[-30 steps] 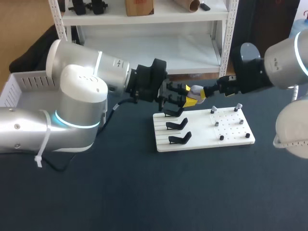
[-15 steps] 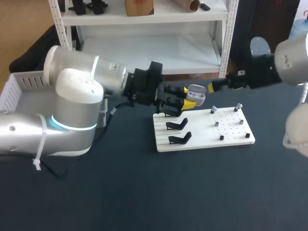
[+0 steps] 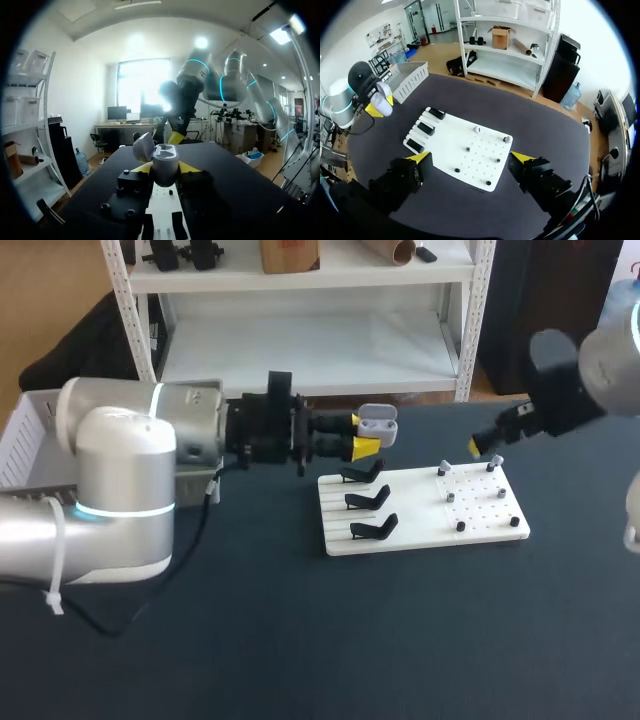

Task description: Pick up each earbud case from the left stands, insert the matching earbuds, close the lid, and place the case in the box.

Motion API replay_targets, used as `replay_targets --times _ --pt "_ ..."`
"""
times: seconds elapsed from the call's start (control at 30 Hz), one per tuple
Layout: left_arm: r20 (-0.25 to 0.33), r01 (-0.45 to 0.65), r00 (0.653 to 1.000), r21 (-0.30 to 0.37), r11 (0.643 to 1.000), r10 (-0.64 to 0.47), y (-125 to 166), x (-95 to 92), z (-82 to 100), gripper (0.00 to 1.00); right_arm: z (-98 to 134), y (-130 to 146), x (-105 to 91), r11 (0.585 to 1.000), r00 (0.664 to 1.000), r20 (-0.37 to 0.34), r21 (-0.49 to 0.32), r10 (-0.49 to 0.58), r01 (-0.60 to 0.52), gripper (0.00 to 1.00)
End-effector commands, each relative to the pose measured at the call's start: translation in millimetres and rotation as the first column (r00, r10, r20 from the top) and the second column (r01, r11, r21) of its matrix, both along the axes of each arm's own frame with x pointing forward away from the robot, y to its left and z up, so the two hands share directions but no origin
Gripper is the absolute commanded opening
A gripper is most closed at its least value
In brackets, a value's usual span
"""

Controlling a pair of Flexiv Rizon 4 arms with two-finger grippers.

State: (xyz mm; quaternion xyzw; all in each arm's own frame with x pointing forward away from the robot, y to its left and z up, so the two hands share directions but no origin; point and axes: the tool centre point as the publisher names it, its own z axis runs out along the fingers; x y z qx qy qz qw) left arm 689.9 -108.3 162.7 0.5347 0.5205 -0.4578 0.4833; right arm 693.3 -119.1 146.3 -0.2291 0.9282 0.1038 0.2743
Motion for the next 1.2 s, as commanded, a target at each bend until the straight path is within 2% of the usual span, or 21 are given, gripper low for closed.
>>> replay_targets --times 0.03,0.2,0.3,0.37,0.47,0.5,1.07,1.13,1.2 --pt "-0.004 -0.047 0.999 -0.022 0.999 0.047 8.8 -5.5 -1.8 0.00 -1.6 -3.5 6.1 0.975 0.994 0.035 -0.191 -0.104 0.109 1.00" --pt "-0.009 -0.064 0.998 -0.025 0.998 0.063 16.0 -4.3 -2.8 0.00 -10.7 -14.0 12.1 0.959 0.994 0.023 -0.262 -0.108 0.110 1.00" --pt "-0.009 -0.066 0.998 -0.022 0.998 0.066 18.8 -3.9 -1.9 0.00 -14.6 -18.5 17.2 0.923 0.995 0.024 -0.373 -0.093 0.095 1.00" --pt "-0.007 -0.070 0.998 -0.021 0.997 0.069 20.3 -4.4 -1.1 0.00 -17.5 -20.8 21.1 0.914 0.997 0.012 -0.400 -0.077 0.075 1.00" --pt "-0.016 -0.079 0.997 -0.017 0.997 0.078 21.9 -5.2 -0.4 0.00 -24.0 -23.5 25.8 0.860 0.997 -0.002 -0.507 -0.071 0.060 1.00" --pt "-0.016 -0.079 0.997 -0.017 0.997 0.078 21.9 -5.2 -0.4 0.00 -26.2 -26.0 27.6 0.846 0.997 0.013 -0.527 -0.081 0.075 1.00" --pt "-0.016 -0.079 0.997 -0.017 0.997 0.078 21.9 -5.2 -0.4 0.00 -26.2 -26.0 27.6 0.846 0.997 0.013 -0.527 -0.081 0.075 1.00" --pt "-0.016 -0.079 0.997 -0.017 0.997 0.078 21.9 -5.2 -0.4 0.00 -36.4 -27.6 28.1 0.871 0.998 -0.043 -0.491 -0.040 0.014 1.00" --pt "-0.016 -0.079 0.997 -0.017 0.997 0.078 21.9 -5.2 -0.4 0.00 -39.5 -31.1 28.4 0.869 0.999 -0.052 -0.493 0.007 -0.032 1.00"
